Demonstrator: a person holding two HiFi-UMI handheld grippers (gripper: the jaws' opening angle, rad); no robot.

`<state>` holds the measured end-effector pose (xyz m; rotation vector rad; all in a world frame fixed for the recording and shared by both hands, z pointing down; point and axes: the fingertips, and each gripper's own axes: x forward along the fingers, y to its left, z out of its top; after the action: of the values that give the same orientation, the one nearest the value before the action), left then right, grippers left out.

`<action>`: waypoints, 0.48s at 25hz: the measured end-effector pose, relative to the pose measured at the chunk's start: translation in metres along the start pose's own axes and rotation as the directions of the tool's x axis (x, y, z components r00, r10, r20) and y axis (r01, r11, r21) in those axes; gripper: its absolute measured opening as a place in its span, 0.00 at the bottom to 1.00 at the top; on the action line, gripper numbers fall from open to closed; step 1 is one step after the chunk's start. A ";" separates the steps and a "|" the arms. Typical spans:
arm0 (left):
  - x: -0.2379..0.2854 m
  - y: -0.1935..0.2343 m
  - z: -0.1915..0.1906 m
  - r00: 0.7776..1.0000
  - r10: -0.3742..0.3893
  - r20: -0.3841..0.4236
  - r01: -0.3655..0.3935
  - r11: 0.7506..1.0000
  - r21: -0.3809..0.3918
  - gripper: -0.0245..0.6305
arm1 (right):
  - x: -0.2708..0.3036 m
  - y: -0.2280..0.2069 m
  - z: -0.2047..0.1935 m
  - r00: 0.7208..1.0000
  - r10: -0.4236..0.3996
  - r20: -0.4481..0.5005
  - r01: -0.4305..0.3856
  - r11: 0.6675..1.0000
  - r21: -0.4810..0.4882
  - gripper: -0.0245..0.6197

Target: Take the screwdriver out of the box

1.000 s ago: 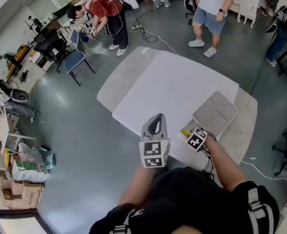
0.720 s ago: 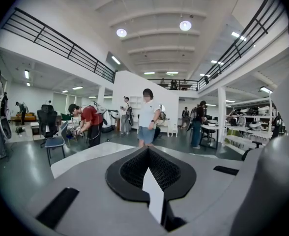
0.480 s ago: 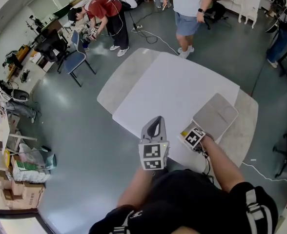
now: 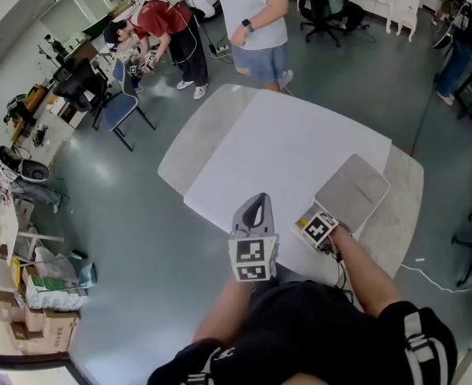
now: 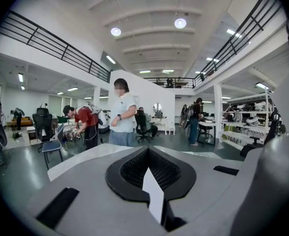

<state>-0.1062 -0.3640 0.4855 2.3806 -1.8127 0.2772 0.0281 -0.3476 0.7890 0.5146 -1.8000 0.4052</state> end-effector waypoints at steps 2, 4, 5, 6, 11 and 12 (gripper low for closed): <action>0.001 -0.001 0.001 1.000 -0.004 0.002 0.004 1.000 0.005 0.04 | -0.007 0.000 0.001 1.000 -0.008 0.014 0.008 1.000 0.011 0.14; 0.004 -0.003 0.001 1.000 -0.014 0.002 0.014 1.000 0.009 0.04 | -0.016 -0.002 0.003 0.999 -0.020 0.033 0.019 1.000 0.020 0.14; 0.005 -0.005 0.001 1.000 -0.019 0.001 0.019 1.000 0.011 0.04 | -0.021 -0.004 0.004 0.999 -0.028 0.044 0.027 0.999 0.024 0.14; 0.007 -0.007 0.002 1.000 -0.023 0.001 0.023 1.000 0.011 0.04 | -0.025 -0.006 0.005 0.998 -0.037 0.058 0.035 0.999 0.028 0.14; 0.013 -0.014 0.004 0.999 -0.050 0.001 0.050 0.999 0.012 0.04 | -0.044 0.002 0.013 0.983 0.032 0.182 -0.061 0.986 0.156 0.14; 0.015 -0.015 0.004 0.998 -0.058 0.002 0.058 0.998 0.015 0.04 | -0.050 0.005 0.015 0.976 0.050 0.213 -0.091 0.978 0.188 0.14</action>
<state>-0.0873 -0.3744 0.4851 2.4398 -1.7449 0.2826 0.0251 -0.3440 0.7369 0.6513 -1.9951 0.6017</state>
